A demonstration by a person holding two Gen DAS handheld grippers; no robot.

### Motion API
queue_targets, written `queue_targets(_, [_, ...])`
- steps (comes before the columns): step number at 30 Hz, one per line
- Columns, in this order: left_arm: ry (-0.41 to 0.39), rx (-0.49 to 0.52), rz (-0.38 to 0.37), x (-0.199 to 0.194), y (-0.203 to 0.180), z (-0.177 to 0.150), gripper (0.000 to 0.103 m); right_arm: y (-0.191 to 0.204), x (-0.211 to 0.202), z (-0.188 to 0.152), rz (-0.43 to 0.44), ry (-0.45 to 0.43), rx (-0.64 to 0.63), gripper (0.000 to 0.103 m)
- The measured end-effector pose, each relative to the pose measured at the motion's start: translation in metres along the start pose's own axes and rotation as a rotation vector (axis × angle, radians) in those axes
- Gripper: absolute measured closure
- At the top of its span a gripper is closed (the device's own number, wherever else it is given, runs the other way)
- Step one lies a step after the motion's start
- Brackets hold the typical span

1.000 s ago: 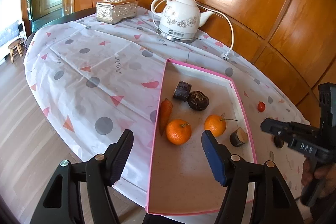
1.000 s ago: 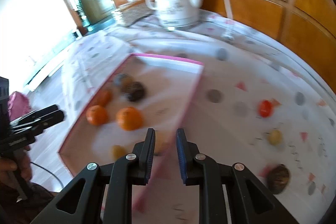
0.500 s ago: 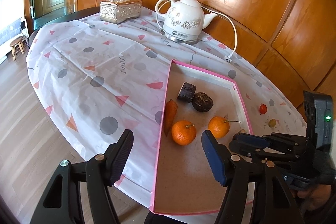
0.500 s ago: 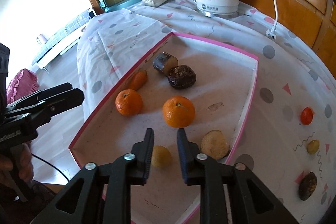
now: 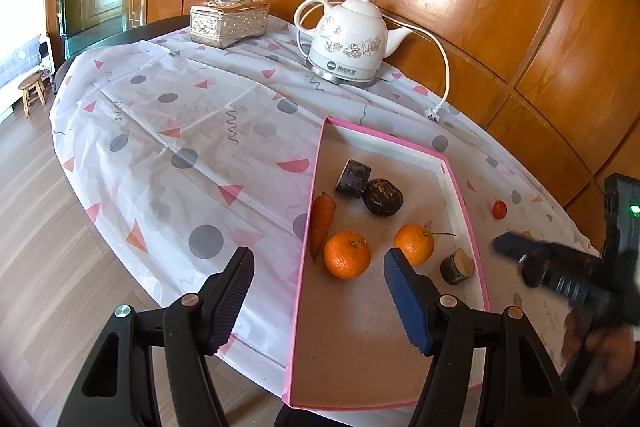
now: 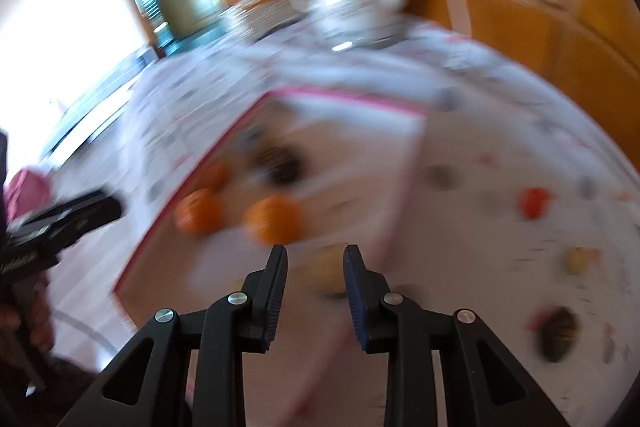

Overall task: Organize fruits
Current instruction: 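Reach the right gripper to the small yellow round fruit and close on it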

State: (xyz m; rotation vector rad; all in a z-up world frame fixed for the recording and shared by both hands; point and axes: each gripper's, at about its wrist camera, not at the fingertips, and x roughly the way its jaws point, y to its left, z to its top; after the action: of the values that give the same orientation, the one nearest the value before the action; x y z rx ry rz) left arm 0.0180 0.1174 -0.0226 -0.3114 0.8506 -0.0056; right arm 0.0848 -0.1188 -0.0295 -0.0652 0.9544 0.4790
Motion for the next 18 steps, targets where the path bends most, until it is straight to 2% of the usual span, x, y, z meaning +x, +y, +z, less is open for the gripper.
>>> queue_targets(2, [0.005, -0.004, 0.001, 0.001, 0.001, 0.0, 0.035, -0.04, -0.006, 0.0, -0.086, -0.021, 0.095, 0.068])
queue_targets(6, [0.014, -0.002, 0.006, 0.005, 0.0, 0.0, 0.035, -0.12, -0.006, -0.01, -0.29, 0.004, 0.273, 0.067])
queue_targets(8, [0.019, -0.001, 0.008, 0.007, 0.0, 0.0, 0.035, -0.154, -0.006, -0.016, -0.342, 0.024, 0.351, 0.067])
queue_targets(12, [0.031, 0.004, 0.015, 0.012, 0.0, 0.001, 0.035, -0.191, 0.006, -0.024, -0.353, 0.084, 0.413, 0.067])
queue_targets(17, [0.039, -0.001, 0.024, 0.014, 0.002, 0.001, 0.035, -0.204, 0.021, -0.024, -0.324, 0.11, 0.425, 0.066])
queue_targets(18, [0.04, -0.003, 0.025, 0.015, 0.002, 0.001, 0.035, -0.204, 0.021, -0.023, -0.313, 0.108, 0.42, 0.07])
